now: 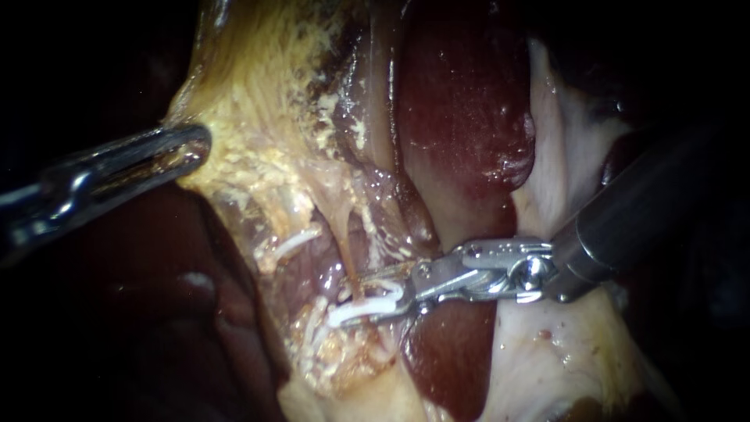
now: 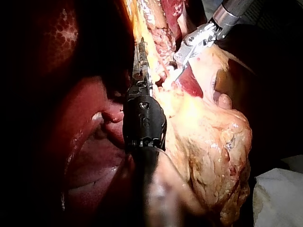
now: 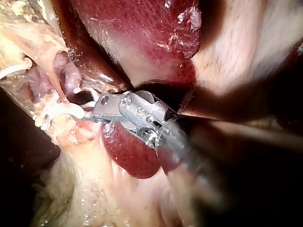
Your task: Clipping second clip right tube
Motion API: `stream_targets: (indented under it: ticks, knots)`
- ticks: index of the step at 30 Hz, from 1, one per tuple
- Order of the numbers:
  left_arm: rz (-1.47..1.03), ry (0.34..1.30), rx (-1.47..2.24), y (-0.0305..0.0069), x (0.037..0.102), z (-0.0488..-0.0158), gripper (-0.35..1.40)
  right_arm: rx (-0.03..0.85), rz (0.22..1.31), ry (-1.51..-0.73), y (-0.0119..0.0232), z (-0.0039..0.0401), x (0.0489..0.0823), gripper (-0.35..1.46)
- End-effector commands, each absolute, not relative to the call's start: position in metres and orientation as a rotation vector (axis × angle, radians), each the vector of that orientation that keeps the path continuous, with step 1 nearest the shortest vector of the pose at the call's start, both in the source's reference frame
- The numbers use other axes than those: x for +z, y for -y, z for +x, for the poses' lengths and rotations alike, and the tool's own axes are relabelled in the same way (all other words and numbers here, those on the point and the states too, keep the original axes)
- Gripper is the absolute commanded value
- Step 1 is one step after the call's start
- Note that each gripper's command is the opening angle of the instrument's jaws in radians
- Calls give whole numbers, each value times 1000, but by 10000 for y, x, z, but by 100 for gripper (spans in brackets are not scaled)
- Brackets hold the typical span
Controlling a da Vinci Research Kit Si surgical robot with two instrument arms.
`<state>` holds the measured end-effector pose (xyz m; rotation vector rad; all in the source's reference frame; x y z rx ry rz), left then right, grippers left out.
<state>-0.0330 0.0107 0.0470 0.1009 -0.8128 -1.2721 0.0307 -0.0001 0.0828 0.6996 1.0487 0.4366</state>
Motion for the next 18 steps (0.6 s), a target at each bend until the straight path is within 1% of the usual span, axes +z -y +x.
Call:
stream_targets:
  ticks: [1,6,9,16,18]
  knots:
    - [101,813,-1272,-107,470,-329,-35,437,699,-1049,0,306,828,30]
    - [101,813,-1272,-107,470,-329,-35,438,702,-1055,-2,306,827,34]
    - [101,813,-1272,-107,470,-329,-35,418,685,-1071,-6,305,825,38]
    - [101,812,-1272,-107,469,-330,-35,358,577,-1125,-32,293,811,46]
    - [101,812,-1273,-107,469,-330,-35,346,549,-1128,-39,286,806,47]
